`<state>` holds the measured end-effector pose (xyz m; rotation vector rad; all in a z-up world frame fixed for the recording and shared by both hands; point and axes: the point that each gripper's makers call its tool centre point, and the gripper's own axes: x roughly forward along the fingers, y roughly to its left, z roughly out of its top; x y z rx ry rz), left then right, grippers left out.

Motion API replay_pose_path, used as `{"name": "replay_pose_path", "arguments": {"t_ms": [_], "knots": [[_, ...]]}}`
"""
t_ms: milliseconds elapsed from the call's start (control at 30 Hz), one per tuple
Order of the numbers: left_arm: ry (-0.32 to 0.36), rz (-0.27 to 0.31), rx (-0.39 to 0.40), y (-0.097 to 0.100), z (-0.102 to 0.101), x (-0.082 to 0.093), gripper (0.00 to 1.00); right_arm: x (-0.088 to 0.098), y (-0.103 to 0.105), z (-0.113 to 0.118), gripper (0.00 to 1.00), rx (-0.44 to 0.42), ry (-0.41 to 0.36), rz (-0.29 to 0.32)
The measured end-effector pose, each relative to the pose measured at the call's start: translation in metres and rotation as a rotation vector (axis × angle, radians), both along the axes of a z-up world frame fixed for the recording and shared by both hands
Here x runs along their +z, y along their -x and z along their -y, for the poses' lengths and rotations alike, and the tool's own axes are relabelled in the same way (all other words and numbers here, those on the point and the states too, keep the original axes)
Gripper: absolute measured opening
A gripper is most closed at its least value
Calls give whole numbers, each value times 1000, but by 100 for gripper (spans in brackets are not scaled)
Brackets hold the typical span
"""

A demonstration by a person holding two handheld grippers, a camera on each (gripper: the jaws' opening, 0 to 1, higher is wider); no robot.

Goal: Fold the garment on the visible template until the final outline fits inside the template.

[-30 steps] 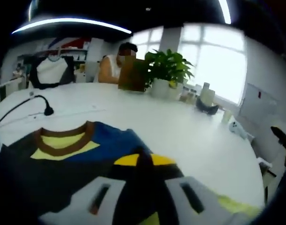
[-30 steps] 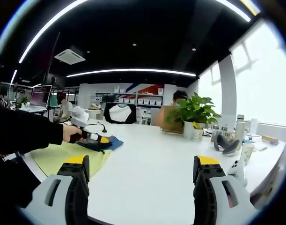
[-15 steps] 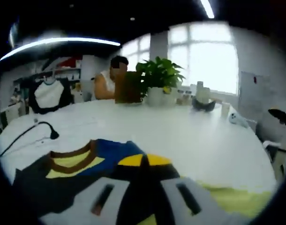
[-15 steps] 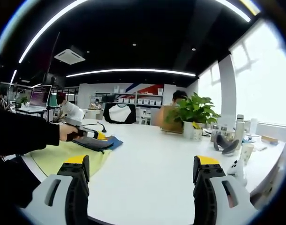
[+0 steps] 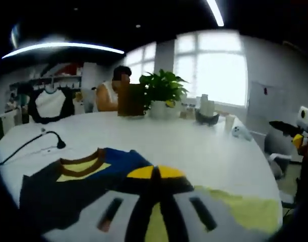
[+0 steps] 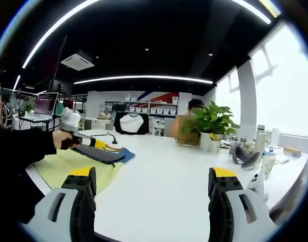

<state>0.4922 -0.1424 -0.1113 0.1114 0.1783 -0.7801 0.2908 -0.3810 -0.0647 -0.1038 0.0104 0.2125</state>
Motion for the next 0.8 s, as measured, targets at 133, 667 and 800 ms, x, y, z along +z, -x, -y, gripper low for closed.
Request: {"name": "replay_pose_path", "arguments": {"t_ms": [133,667,800], "knots": [[41,-15,4,6,-9,8,1,-3,-1,3,95,-11,-2,-9],[70,-45,18,56,-46,10,11,-6,-1,3,94,-8,0,-19],[96,12,34,72,-56,22,12,-6,-2,-1,94,2,1,-21]]}}
